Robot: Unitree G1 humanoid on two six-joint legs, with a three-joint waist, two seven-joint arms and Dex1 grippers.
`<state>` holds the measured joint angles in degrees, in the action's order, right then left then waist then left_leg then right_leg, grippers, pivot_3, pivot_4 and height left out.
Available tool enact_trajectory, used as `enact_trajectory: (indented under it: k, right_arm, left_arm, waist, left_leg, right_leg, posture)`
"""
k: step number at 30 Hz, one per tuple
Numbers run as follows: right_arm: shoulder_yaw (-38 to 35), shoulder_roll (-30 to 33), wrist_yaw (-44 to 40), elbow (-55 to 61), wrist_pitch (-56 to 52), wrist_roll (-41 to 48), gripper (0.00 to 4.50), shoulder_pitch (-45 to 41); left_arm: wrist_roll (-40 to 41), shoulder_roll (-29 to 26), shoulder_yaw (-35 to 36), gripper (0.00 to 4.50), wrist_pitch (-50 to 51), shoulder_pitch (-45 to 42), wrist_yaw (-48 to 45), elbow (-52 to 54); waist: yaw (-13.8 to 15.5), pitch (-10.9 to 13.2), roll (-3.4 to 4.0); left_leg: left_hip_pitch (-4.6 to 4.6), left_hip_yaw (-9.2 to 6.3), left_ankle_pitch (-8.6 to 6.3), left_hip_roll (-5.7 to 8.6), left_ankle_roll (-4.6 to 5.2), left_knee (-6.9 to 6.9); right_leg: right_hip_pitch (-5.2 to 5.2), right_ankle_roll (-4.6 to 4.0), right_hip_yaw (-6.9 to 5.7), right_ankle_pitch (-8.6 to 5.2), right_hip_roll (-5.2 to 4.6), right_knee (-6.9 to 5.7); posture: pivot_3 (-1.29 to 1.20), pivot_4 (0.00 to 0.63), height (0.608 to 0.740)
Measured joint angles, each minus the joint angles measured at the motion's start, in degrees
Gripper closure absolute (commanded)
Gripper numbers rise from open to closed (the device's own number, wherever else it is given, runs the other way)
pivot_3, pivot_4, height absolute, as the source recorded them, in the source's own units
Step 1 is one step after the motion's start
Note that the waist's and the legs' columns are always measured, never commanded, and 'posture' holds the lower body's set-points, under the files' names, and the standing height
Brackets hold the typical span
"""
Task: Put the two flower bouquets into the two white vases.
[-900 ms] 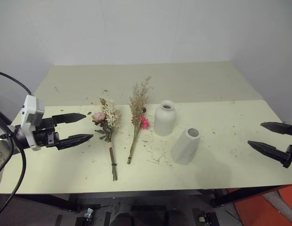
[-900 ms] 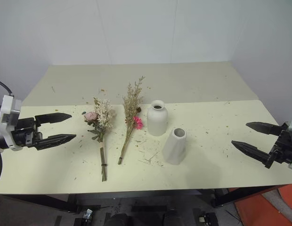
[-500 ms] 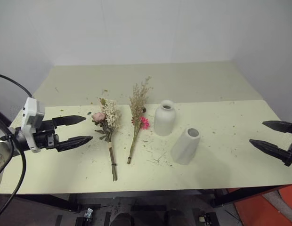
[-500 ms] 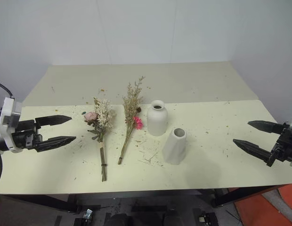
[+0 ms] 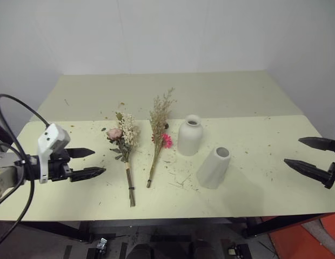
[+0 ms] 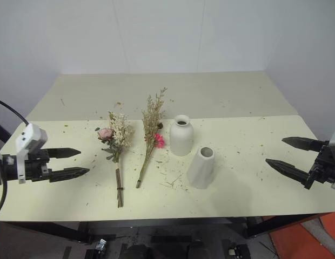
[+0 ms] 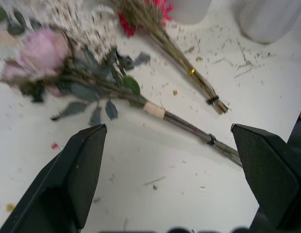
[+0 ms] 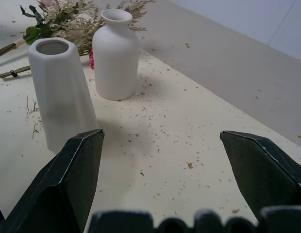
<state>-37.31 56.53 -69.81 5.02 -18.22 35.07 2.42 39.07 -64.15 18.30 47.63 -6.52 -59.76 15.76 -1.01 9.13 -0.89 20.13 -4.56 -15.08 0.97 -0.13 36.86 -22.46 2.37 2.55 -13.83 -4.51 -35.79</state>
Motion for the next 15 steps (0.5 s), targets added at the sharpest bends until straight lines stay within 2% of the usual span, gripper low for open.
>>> enact_trajectory:
  k: [5,10,15]
  right_arm:
    - [1.1,0.2,-0.8,-0.7,0.4,-0.1,0.00,-2.3]
    - [2.6,1.5,-1.7,-1.4,0.8,-0.3,0.00,-5.0]
    - [3.4,2.0,-2.3,-1.9,1.3,-0.4,0.00,-7.6]
  left_arm:
    - [-2.8,1.9,-10.4,0.03,11.3,-8.5,10.5,2.2]
    - [-3.6,9.7,-17.1,0.03,22.0,-15.6,18.7,0.7]
    - [-5.7,17.1,-20.6,0.03,27.8,-21.1,24.8,-2.0]
  waist:
    - [0.2,0.0,-0.01]
    - [-0.1,0.0,-0.06]
    - [0.0,0.1,-0.10]
  left_leg:
    - [-0.05,-0.01,0.00,0.03,0.00,0.02]
    - [0.00,-0.02,0.00,0.03,0.00,0.03]
    - [0.00,-0.03,0.01,0.05,-0.01,0.05]
  right_leg:
    - [0.07,0.01,0.00,0.00,0.00,-0.04]
    - [0.03,0.00,0.00,0.01,0.01,-0.03]
    - [0.02,0.00,-0.01,0.01,0.01,-0.06]
  posture:
    - [0.00,0.150,0.740]
    - [0.00,0.150,0.740]
    - [0.00,0.150,0.740]
